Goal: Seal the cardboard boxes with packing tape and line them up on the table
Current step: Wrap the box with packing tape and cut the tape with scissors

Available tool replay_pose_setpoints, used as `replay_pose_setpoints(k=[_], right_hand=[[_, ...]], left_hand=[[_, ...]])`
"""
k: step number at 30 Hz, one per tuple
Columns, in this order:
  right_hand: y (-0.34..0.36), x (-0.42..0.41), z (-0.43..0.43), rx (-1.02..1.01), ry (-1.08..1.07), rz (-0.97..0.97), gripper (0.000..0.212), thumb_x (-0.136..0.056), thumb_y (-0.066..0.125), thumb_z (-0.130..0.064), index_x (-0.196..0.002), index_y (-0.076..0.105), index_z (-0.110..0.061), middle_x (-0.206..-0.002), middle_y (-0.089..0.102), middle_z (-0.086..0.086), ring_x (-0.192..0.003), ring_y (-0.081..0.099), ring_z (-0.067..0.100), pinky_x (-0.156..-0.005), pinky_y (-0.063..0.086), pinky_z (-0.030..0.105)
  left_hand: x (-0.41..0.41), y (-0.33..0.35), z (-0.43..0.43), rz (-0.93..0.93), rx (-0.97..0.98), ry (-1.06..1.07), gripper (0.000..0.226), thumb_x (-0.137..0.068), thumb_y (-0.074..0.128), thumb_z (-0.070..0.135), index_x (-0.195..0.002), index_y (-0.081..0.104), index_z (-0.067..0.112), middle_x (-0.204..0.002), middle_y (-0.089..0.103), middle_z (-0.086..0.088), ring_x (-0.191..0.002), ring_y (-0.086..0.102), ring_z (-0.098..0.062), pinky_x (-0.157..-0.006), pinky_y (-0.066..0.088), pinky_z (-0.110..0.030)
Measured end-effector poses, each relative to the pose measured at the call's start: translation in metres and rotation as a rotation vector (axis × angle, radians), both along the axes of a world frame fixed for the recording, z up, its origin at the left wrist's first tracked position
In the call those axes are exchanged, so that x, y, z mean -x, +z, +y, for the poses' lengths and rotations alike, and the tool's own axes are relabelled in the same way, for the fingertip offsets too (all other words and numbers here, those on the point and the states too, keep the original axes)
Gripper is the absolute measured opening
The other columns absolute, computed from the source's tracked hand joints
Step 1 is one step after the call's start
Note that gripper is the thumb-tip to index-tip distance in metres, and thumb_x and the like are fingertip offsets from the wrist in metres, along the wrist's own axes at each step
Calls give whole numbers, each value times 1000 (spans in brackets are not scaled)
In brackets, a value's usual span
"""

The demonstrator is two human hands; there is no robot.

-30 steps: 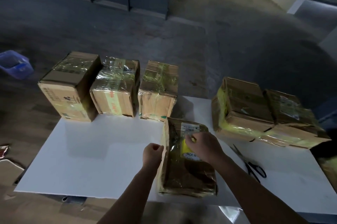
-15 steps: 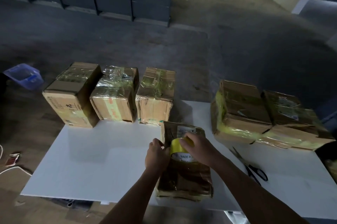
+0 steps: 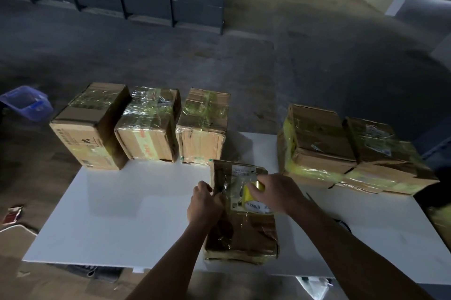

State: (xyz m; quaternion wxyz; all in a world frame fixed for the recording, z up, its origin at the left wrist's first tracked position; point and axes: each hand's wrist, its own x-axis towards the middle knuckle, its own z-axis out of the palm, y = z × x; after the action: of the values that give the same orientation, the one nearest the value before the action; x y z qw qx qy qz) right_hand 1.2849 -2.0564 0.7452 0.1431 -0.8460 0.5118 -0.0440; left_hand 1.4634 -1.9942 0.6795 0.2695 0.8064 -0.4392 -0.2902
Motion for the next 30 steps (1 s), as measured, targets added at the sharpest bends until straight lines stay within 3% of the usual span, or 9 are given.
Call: replay_pose_setpoints(k=[4,7,10,13,16,19,21,26,30], right_hand=[[-2,5,2,-61,-43,-104,40,-93,48,-53,-73,50,-19,-60,45,-9,-53,42,6,-52,33,24],[-7,12,5,-241,-117,-290,38,-92,50,-54,-88,60,-18,-70,57,-6,-61,53,7,-56,41,23],[-13,13,7,-338,-160,-374,42,-90,49,-59,-93,62,-19,-78,62,-5,-67,59,8,-58,42,20],[-19,11,8,-397,-177,-471,41,-90,49,-57,-83,59,-18,-71,56,-6,-58,52,0,-53,40,15],[-23,13,8,-367,-179,-526,36,-91,51,-52,-73,55,-21,-65,52,-7,-51,48,-3,-49,37,11],[-25,7,10,-290,-130,-439,35,-91,49,-55,-72,53,-26,-64,53,-6,-54,50,1,-52,38,17],[-28,4,8,-238,-91,-353,42,-91,45,-59,-79,58,-20,-67,58,-3,-57,55,8,-53,41,22],[-22,12,2,-40,-31,-215,61,-84,31,-69,-76,59,-15,-58,54,-3,-48,51,10,-50,46,29],[-20,16,3,81,-35,-205,38,-95,45,-45,-72,58,-18,-51,44,-11,-46,45,5,-51,34,22]], left_hand=[[6,0,3,-193,115,-66,31,-89,62,25,-113,47,11,-109,55,-7,-89,57,-20,-67,51,-32],[5,-4,11,-533,325,-425,50,-65,81,25,-110,64,12,-111,64,-10,-97,63,-28,-69,56,-37],[8,-14,20,-665,254,-636,56,-61,86,25,-112,69,10,-116,68,-10,-109,65,-28,-81,56,-44],[11,-21,31,-733,101,-705,52,-86,54,39,-124,63,4,-128,61,-17,-121,57,-32,-92,47,-53],[15,-15,37,-693,-27,-715,71,-92,17,46,-136,52,4,-141,48,-19,-134,41,-32,-103,34,-54],[16,-10,38,-682,-124,-787,87,-82,-15,53,-154,6,8,-160,0,-13,-148,-3,-28,-116,3,-53],[17,-7,38,-701,-178,-805,76,-91,-10,52,-153,-5,9,-160,-8,-12,-148,-13,-26,-116,-3,-54],[19,2,38,-772,-226,-795,66,-102,12,46,-152,-3,5,-160,-7,-15,-148,-12,-29,-116,-3,-59],[28,7,36,-802,-164,-763,69,-101,31,45,-151,13,0,-156,4,-23,-147,5,-38,-112,-4,-62]])
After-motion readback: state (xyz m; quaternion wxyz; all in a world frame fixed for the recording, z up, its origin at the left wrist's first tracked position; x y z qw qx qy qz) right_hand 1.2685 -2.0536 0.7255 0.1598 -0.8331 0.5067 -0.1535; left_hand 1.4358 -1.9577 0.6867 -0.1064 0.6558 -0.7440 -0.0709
